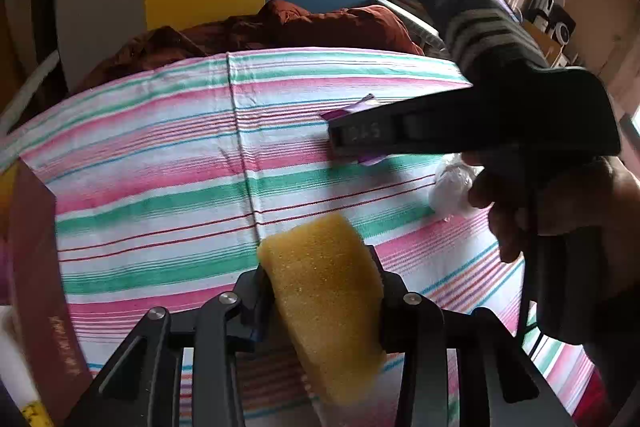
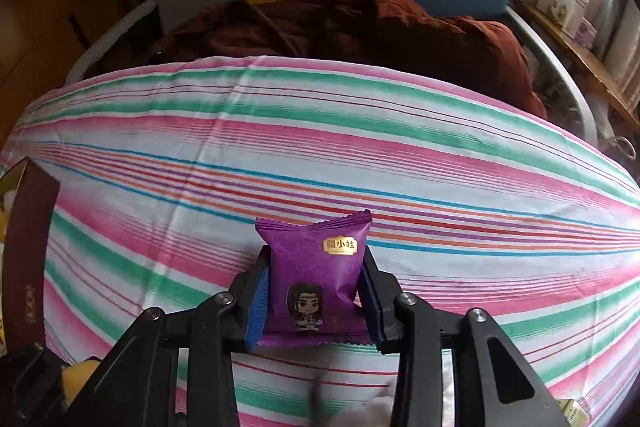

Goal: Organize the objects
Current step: 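Carry the yellow sponge and purple packet into the gold tray and release both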

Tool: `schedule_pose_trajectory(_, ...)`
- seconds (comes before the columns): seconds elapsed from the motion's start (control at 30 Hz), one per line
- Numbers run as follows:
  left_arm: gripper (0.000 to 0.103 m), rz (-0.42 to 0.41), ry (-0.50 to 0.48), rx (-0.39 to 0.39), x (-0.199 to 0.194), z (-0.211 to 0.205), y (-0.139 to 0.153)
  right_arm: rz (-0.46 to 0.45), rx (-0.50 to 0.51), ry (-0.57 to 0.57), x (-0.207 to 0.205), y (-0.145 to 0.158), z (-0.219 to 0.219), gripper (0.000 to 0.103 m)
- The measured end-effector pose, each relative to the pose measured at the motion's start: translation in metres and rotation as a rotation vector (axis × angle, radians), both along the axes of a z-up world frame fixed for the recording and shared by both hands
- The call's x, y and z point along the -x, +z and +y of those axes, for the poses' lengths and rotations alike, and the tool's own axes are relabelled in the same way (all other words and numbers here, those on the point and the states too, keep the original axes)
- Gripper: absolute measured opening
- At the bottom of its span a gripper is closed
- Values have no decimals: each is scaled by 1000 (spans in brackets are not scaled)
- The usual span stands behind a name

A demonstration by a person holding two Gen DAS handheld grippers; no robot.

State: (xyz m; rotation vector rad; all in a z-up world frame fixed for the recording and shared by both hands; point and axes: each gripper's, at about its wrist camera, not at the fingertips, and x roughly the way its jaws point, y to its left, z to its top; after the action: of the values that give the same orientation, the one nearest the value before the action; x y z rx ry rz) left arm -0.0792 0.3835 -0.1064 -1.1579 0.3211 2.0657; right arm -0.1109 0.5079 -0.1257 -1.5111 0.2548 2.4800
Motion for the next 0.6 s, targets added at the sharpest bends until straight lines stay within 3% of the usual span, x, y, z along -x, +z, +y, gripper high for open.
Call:
schedule_pose_trajectory(0.33,41,125,33,-43,-21,-36,59,22,-1,83,3,0,-32,39)
schedule_pose_trajectory(0.6,43,242,95,-83,-33,-89,104,9,-22,97,3,1,-57,39)
